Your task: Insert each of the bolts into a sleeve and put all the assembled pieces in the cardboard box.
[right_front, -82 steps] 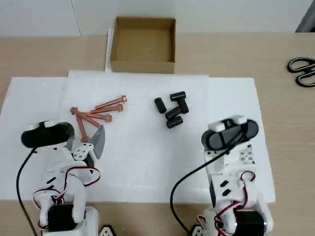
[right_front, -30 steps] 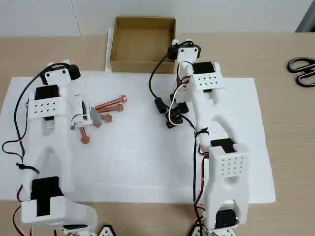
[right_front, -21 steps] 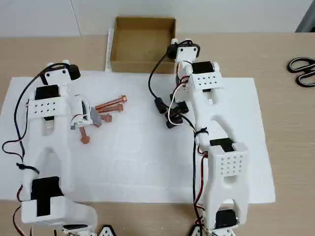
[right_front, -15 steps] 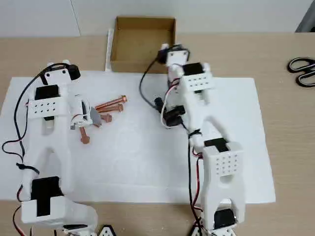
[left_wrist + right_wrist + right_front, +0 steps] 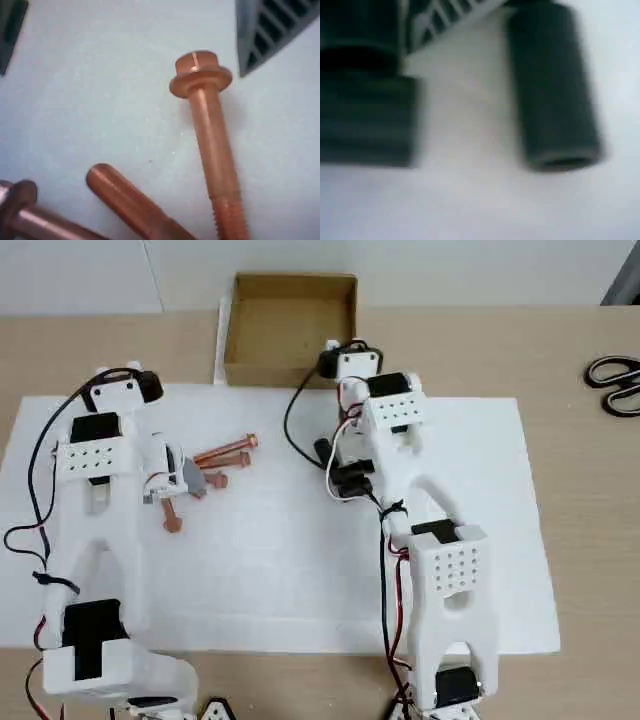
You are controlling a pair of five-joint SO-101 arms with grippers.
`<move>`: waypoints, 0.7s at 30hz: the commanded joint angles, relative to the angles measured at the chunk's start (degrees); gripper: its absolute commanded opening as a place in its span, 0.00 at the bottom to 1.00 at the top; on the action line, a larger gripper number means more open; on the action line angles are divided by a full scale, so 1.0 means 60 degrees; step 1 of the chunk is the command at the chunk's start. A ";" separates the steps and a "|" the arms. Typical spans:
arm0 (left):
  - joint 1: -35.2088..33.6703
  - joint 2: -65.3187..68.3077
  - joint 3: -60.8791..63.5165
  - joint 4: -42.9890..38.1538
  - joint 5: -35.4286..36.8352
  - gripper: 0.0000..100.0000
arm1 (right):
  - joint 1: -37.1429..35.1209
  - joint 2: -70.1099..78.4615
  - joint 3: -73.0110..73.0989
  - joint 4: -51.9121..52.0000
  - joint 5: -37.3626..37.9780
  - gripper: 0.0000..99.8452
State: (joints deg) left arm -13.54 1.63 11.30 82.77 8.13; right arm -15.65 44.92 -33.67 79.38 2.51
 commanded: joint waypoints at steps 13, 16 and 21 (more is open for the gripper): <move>0.0088 -0.0132 -0.0388 0.0103 -0.0059 0.28 | 0.0549 -0.1297 -0.0190 0.1619 0.0410 0.00; 0.0132 -0.0132 -0.0447 0.0278 -0.0088 0.28 | 0.0549 -0.2015 -0.0190 0.2029 0.0571 0.00; 0.0381 -0.0117 -0.0564 0.0440 -0.0103 0.28 | 0.0608 -0.2747 -0.0190 0.2674 0.0821 0.00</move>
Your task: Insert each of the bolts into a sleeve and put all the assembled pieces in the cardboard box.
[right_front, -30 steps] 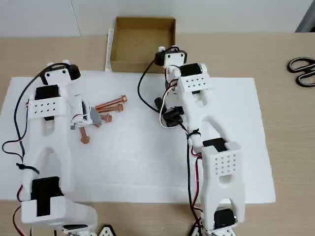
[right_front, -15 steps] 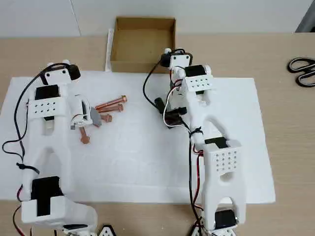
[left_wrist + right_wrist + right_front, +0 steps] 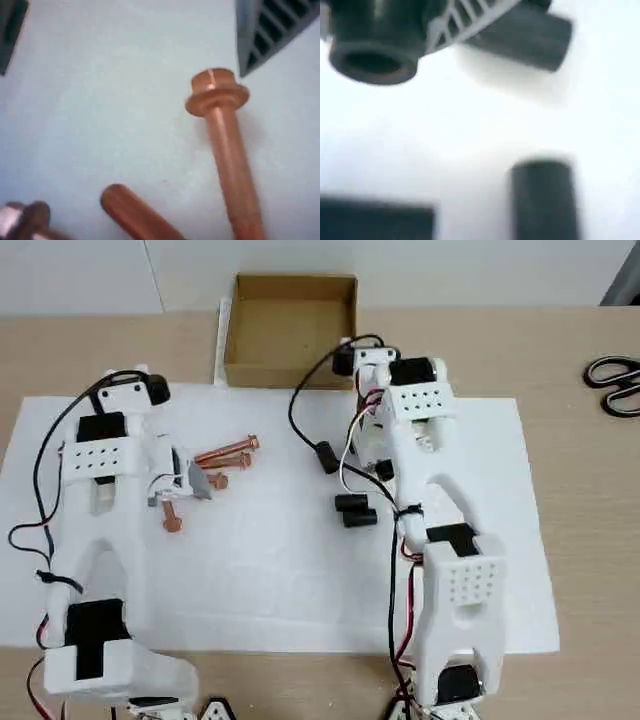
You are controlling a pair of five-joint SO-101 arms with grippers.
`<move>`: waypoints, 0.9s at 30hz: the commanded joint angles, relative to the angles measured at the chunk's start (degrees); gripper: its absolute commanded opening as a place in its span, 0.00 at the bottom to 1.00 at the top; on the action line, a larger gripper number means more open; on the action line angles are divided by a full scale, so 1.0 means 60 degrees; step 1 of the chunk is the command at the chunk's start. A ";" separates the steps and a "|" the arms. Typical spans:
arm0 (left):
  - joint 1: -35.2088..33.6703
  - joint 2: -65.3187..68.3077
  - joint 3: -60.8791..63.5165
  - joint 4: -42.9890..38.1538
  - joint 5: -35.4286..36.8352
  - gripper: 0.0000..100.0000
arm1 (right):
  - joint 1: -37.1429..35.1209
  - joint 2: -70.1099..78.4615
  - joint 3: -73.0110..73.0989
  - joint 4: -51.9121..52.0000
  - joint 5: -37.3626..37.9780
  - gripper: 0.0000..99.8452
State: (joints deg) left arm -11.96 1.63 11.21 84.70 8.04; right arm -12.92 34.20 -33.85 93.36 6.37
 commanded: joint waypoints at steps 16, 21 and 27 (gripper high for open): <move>-0.0264 0.1949 -0.1136 -0.0161 -0.0073 0.28 | 0.0256 -0.1516 -0.0117 0.0769 0.0396 0.00; -0.0366 0.1949 -0.1385 -0.0161 -0.0088 0.28 | 0.0242 -0.1516 -0.0117 0.0769 0.0381 0.00; -0.0689 0.2007 -0.1766 -0.0190 0.0117 0.28 | 0.0242 -0.1516 -0.0117 0.0769 0.0396 0.00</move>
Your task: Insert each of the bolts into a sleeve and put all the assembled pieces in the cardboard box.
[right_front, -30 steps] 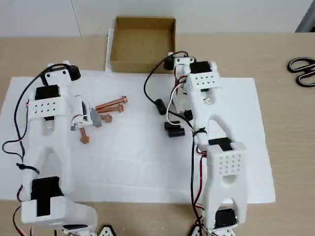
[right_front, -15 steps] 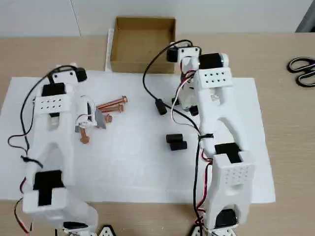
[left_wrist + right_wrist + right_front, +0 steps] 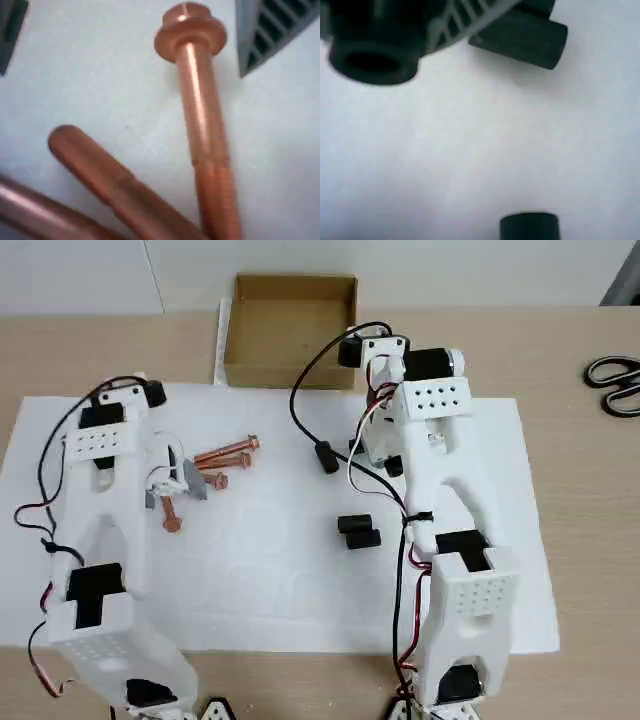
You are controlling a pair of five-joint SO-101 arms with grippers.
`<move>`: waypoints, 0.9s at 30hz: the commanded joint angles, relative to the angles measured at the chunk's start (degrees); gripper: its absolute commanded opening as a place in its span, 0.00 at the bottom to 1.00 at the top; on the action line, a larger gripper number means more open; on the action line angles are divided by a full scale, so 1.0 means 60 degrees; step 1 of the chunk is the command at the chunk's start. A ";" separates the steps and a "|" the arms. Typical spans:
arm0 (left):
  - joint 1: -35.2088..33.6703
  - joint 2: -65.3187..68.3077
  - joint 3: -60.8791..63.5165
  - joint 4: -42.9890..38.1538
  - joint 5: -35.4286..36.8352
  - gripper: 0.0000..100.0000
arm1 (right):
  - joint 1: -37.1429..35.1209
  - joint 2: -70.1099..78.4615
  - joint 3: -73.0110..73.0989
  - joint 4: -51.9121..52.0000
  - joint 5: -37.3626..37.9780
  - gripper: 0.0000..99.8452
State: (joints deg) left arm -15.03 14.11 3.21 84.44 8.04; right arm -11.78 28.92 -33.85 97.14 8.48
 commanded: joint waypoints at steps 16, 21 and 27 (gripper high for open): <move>-0.0337 -0.0059 -0.0491 -0.0586 0.0806 0.28 | 0.0051 -0.0637 -0.0117 0.0125 0.0015 0.00; -0.0308 0.0044 -0.0491 -0.1304 0.1802 0.28 | -0.0037 -0.0623 -0.0117 0.0110 0.0000 0.00; -0.0308 0.1216 -0.1092 -0.1421 0.2652 0.21 | -0.0359 -0.0623 -0.0117 0.0095 0.0000 0.00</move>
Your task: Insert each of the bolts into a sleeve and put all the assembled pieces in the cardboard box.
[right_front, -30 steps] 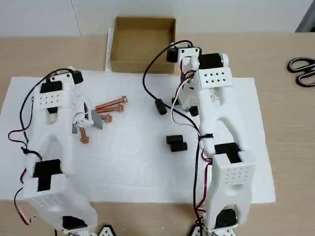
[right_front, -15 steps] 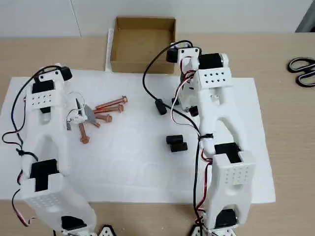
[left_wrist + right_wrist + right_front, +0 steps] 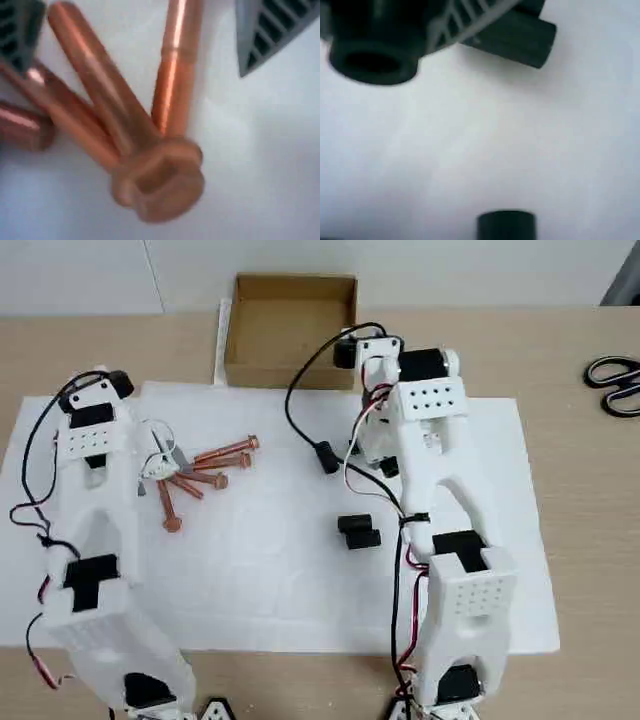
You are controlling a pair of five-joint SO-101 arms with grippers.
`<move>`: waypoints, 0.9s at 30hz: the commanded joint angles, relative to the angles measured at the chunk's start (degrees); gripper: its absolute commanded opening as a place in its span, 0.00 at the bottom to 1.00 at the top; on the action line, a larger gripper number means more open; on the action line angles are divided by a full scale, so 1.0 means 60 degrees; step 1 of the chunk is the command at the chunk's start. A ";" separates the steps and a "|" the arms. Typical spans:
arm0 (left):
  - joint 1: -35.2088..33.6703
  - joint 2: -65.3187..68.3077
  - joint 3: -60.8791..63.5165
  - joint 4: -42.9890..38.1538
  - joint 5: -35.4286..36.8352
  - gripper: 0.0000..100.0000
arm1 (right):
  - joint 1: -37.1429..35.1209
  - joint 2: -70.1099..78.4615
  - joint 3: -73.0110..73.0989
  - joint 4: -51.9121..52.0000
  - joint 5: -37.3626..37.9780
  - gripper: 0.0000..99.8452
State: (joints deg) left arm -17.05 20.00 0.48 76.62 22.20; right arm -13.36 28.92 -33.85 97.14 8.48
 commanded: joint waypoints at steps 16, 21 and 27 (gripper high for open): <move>0.0103 0.0689 -0.1165 -0.0396 0.0630 0.16 | -0.0154 -0.0623 -0.0117 0.0125 0.0000 0.00; 0.0469 0.0689 -0.1165 -0.0498 0.0806 0.12 | -0.0154 -0.0623 -0.0117 0.0125 0.0000 0.00; 0.0659 0.0689 -0.1165 -0.0630 0.0952 0.12 | -0.0154 -0.0623 -0.0117 0.0139 0.0000 0.00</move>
State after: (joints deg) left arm -13.54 24.40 -4.79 74.15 27.47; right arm -13.98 28.92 -33.85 97.14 8.48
